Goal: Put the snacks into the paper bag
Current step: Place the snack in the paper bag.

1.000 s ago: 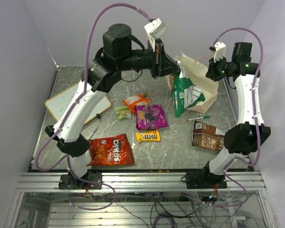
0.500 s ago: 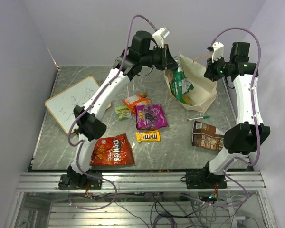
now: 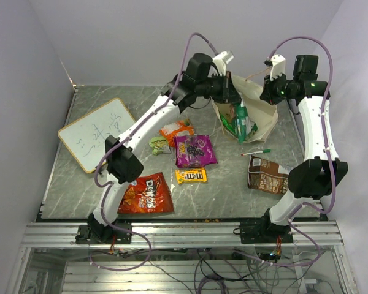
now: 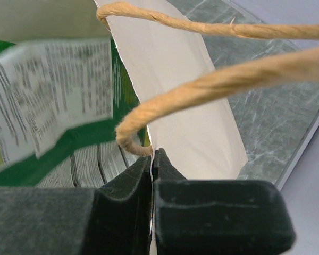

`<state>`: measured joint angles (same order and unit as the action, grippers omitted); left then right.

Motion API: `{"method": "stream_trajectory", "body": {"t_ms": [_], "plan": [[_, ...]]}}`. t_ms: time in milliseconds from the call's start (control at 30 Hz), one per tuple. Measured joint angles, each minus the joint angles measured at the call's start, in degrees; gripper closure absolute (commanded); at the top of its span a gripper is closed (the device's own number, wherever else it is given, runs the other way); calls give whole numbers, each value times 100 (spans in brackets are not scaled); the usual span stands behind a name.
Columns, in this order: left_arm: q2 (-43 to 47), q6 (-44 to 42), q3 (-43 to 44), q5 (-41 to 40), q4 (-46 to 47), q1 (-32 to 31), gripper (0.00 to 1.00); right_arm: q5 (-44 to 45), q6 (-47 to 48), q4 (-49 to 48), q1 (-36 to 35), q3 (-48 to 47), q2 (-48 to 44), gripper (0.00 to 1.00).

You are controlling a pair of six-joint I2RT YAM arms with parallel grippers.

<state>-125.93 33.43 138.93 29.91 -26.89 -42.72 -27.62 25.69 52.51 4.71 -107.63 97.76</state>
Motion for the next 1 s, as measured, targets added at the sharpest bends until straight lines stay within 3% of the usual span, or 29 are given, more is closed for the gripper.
{"method": "stream_trajectory", "body": {"t_ms": [233,500,633,833,1000], "plan": [[0,24,-232,-448,-50,-197,93,44,-90,-63,-2,9,0,100],[-2,-4,-719,-743,-63,114,82,131,-136,-96,-2,20,0,100],[-46,-151,-844,-730,-103,199,69,136,-162,-101,-7,17,0,100],[-90,-597,-726,-616,-358,197,42,260,-223,-105,-17,17,13,100],[-22,-1110,-538,-369,-439,197,28,413,-321,-155,-17,-4,76,100]]}}
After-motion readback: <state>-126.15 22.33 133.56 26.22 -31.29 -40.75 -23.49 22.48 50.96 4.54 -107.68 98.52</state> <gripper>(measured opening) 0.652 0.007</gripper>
